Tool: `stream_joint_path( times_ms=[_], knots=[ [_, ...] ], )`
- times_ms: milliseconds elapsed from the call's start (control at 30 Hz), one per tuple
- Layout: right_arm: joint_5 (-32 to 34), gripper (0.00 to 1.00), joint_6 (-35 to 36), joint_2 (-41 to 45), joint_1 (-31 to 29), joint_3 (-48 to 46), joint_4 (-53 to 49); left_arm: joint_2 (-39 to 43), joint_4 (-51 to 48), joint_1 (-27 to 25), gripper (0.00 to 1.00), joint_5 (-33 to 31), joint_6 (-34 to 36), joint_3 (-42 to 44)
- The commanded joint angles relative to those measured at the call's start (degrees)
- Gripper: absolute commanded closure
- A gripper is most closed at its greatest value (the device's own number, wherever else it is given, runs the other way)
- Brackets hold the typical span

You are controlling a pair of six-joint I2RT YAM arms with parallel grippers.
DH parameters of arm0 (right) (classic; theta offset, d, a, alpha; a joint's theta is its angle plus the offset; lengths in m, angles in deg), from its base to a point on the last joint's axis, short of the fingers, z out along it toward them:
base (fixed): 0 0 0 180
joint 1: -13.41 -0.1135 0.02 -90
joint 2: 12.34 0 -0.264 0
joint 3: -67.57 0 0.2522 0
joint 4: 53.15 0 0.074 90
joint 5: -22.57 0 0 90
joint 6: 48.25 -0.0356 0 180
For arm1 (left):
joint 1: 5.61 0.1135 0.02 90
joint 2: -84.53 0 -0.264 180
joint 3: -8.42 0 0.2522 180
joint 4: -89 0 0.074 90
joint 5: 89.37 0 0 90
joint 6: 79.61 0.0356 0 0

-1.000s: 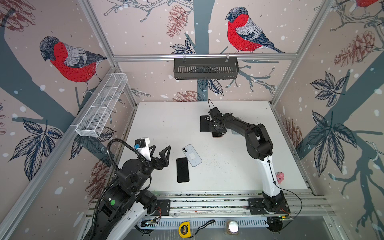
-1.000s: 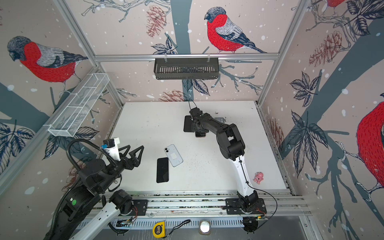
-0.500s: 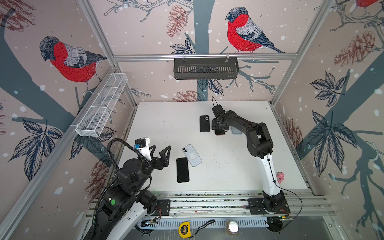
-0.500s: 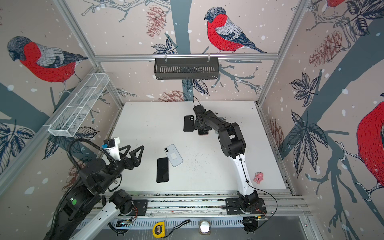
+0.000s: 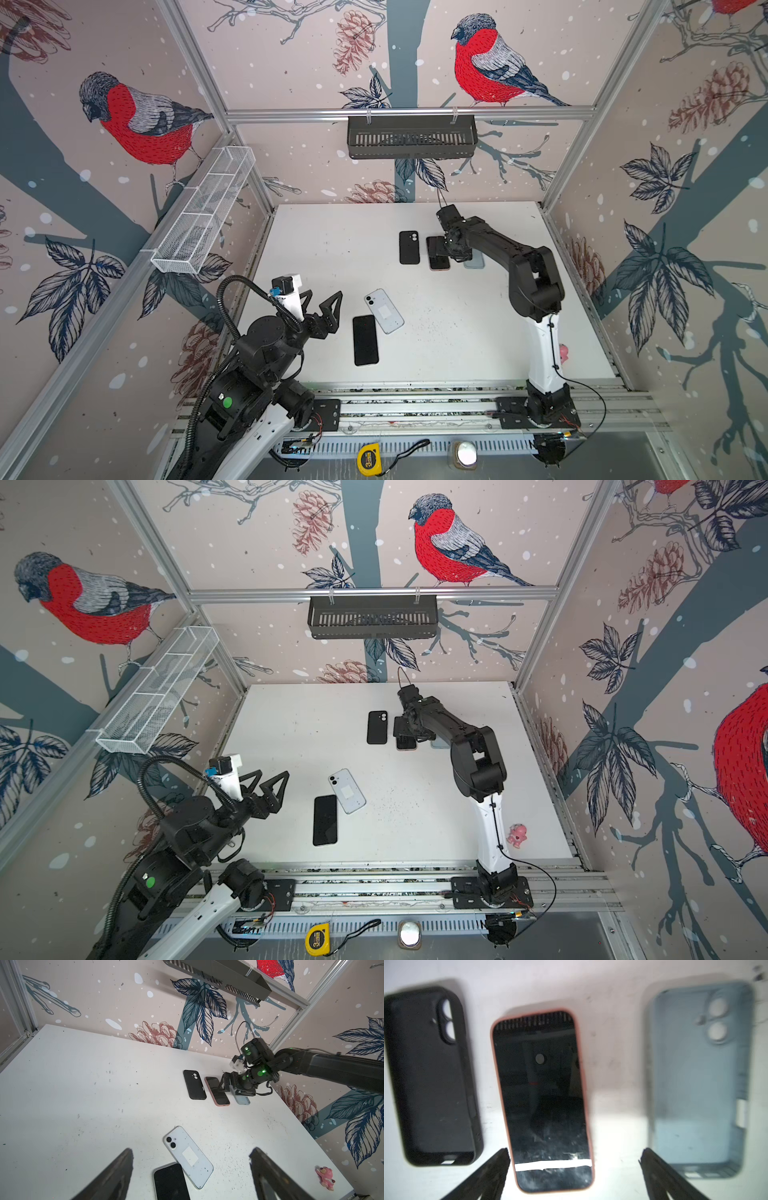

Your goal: Put the phone into the phone case

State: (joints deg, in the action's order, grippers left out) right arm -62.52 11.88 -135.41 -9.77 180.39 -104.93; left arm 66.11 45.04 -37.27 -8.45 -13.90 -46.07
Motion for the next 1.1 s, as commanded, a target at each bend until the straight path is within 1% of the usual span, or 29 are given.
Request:
stream_joint_path(
  times_ms=[0, 67, 100, 133, 200, 233, 300, 367, 400, 567, 800, 1067],
  knots=[
    [-0.4, 0.05, -2.6, 6.4, 4.5, -7.9, 3.6, 0.0, 1.5, 0.1, 0.12, 0.1, 0.2, 0.0],
    [-1.5, 0.11, -3.5, 9.8, 8.5, -13.7, 6.8, 0.0, 1.6, 0.1, 0.12, 0.2, 0.2, 0.0],
    [-2.7, 0.21, -3.8, 11.2, 10.4, -16.6, 8.5, 0.0, 1.6, 0.2, 0.13, 0.4, 0.2, 0.0],
    [-3.9, 0.28, -4.3, 12.4, 12.4, -19.2, 10.2, 0.0, 1.6, 0.2, 0.12, 0.4, 0.1, 0.0],
    [-5.6, 0.35, -4.8, 13.4, 15.2, -22.9, 12.8, -0.1, 1.7, 0.2, 0.13, 0.5, 0.2, 0.0],
    [-6.3, 0.39, -4.8, 13.4, 16.3, -23.8, 13.5, -0.1, 1.7, 0.1, 0.13, 0.5, 0.2, 0.0],
    [-7.6, 0.51, -4.5, 12.5, 18.1, -24.6, 14.2, -0.3, 1.7, 0.2, 0.14, 0.7, 0.1, 0.0],
    [-8.1, 0.63, -4.2, 11.3, 18.8, -24.4, 14.0, -0.4, 1.7, 0.2, 0.14, 0.8, 0.2, 0.0],
    [-8.1, 0.67, -4.2, 10.9, 18.9, -24.2, 13.9, -0.4, 1.6, 0.2, 0.14, 0.8, 0.1, 0.0],
    [-8.3, 0.68, -4.1, 9.9, 18.7, -23.3, 13.8, -0.2, 1.6, 0.2, 0.14, 0.7, 0.2, 0.0],
    [-8.2, 0.67, -4.2, 11.4, 17.8, -24.4, 15.1, 0.0, 1.6, 0.2, 0.15, 0.6, 0.2, 0.0],
    [-8.7, 0.68, -3.7, 10.7, 17.0, -23.8, 15.2, 0.0, 1.6, 0.2, 0.15, 0.7, 0.2, 0.0]
  ],
)
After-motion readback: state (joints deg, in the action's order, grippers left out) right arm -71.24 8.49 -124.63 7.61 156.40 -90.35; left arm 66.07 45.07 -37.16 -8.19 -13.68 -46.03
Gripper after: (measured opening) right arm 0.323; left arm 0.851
